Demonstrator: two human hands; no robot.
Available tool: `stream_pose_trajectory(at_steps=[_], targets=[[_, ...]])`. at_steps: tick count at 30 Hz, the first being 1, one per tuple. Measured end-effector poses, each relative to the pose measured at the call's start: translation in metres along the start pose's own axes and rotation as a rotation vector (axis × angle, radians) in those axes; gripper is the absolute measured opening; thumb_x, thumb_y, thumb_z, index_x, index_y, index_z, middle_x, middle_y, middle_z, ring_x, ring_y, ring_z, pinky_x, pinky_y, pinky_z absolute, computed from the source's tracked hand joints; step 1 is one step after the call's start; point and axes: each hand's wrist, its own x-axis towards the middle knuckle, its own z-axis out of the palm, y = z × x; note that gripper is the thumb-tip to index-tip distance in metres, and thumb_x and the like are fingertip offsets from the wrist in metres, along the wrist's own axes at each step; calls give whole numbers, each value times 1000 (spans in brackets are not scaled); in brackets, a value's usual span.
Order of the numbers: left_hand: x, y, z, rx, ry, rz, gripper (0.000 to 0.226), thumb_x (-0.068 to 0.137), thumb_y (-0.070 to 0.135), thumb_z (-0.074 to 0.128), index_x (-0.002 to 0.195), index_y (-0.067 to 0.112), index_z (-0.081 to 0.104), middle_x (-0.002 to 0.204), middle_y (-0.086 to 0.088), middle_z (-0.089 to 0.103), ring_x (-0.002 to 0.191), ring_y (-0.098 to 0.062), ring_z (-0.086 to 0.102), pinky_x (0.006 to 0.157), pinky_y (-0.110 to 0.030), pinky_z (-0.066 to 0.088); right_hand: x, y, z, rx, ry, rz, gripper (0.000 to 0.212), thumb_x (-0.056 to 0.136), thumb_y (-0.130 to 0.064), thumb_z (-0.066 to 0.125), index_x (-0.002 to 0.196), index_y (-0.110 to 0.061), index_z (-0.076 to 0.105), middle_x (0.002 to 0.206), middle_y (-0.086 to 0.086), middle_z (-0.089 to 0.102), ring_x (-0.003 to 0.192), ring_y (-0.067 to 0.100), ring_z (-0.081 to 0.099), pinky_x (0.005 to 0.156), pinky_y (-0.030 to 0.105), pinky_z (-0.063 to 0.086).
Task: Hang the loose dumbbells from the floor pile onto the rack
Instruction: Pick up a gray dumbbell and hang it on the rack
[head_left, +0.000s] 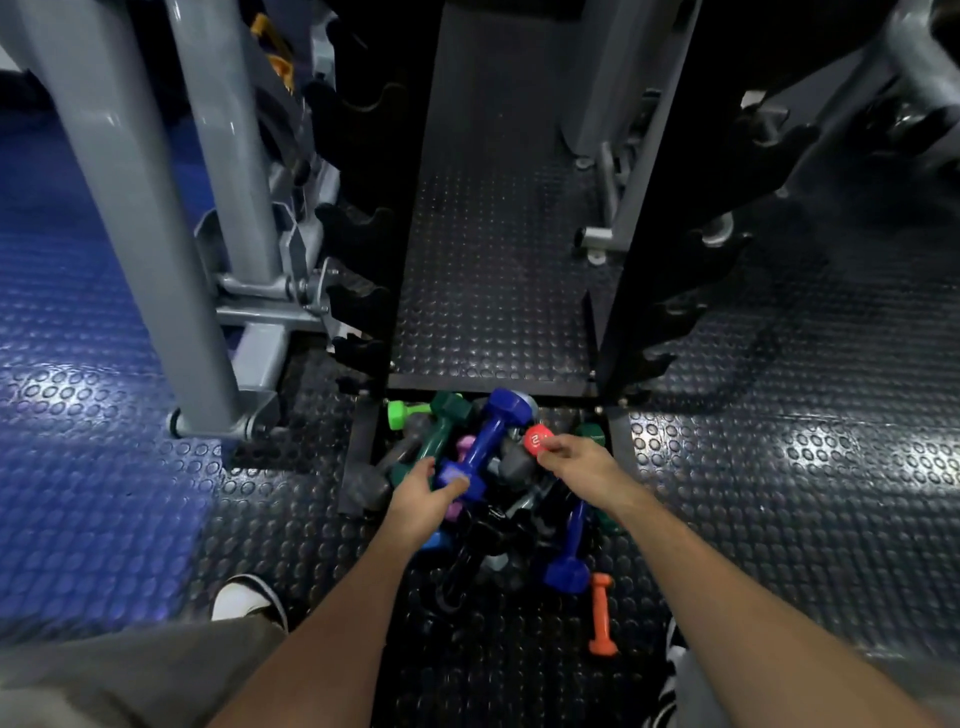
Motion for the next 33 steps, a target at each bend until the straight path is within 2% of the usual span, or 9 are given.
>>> stream_pose_trajectory(at_steps=[2, 4, 7, 11, 14, 19, 23, 29, 33], targets=[[7, -5, 8, 18, 13, -21, 71, 91, 26, 75, 151, 7, 43, 147, -13, 55, 132, -25, 54, 106, -30, 40, 4, 5, 7, -38, 2, -5, 28, 101, -29, 61, 125, -18, 70, 103, 5, 73, 96, 21, 67, 85, 31, 48], [13, -8, 14, 74, 19, -14, 61, 90, 25, 75, 144, 7, 52, 129, -9, 64, 121, -25, 60, 95, -26, 41, 11, 9, 16, -66, -3, -4, 24, 100, -29, 60, 120, -18, 70, 103, 7, 74, 97, 24, 69, 88, 33, 50], [23, -12, 23, 167, 34, 30, 48, 89, 25, 75, 132, 9, 60, 106, 1, 64, 106, -24, 64, 86, -26, 43, 25, 16, 31, -149, 23, -17, 32, 97, -32, 63, 126, -22, 68, 111, 3, 74, 103, 22, 70, 94, 36, 54], [40, -9, 31, 284, 78, 108, 45, 84, 25, 77, 124, 9, 64, 107, -7, 70, 98, -28, 67, 86, -38, 54, 45, 21, 46, -245, 121, -75, 33, 95, -25, 64, 127, -23, 70, 118, -2, 74, 110, 19, 69, 97, 34, 54], [56, -4, 37, 347, 133, 170, 43, 82, 24, 76, 122, 12, 66, 107, -6, 69, 96, -27, 67, 84, -40, 55, 62, 25, 49, -362, 183, -162, 29, 92, -27, 63, 120, -26, 69, 117, -5, 70, 109, 21, 66, 93, 35, 54], [85, 0, 51, 386, 143, 224, 39, 83, 24, 71, 122, 22, 67, 109, 0, 69, 95, -22, 68, 85, -41, 57, 91, 32, 58, -891, 146, -420, 42, 90, -32, 61, 130, -21, 59, 134, 3, 57, 131, 28, 45, 117, 43, 29], [104, 0, 61, 401, 126, 206, 43, 85, 18, 65, 127, 21, 65, 119, -1, 68, 106, -23, 66, 93, -42, 56, 116, 33, 65, -1170, 7, -418, 55, 89, -41, 62, 140, -23, 51, 145, 8, 50, 140, 32, 38, 125, 52, 12], [114, -8, 64, 299, 147, 139, 47, 80, 9, 54, 122, 27, 67, 113, 2, 72, 100, -25, 69, 89, -44, 58, 131, 24, 74, -1513, -121, -383, 49, 100, -39, 50, 148, -32, 44, 154, 9, 44, 144, 36, 32, 122, 55, 11], [115, -12, 65, 244, 145, 119, 43, 82, 14, 54, 118, 33, 67, 105, 4, 73, 91, -24, 70, 82, -46, 60, 133, 15, 76, -1565, -158, -389, 47, 105, -40, 42, 152, -34, 39, 156, 12, 44, 146, 36, 33, 123, 54, 10]])
